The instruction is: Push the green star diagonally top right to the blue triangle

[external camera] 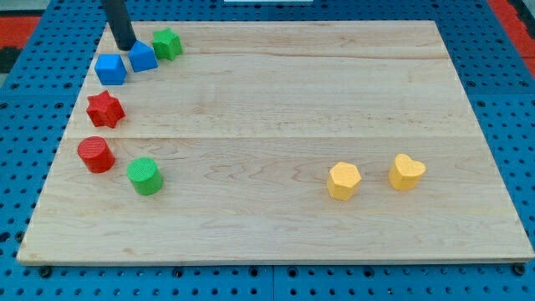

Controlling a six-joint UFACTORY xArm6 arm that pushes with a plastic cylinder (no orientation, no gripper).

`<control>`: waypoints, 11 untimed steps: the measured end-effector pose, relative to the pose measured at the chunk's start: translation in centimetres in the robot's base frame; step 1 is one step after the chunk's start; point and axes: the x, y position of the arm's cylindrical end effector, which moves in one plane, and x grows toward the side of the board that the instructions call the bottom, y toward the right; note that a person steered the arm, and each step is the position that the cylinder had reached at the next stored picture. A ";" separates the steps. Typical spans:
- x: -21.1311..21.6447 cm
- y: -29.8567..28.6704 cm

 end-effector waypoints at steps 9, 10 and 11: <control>0.7 9.1; 0.7 10.4; 0.7 10.8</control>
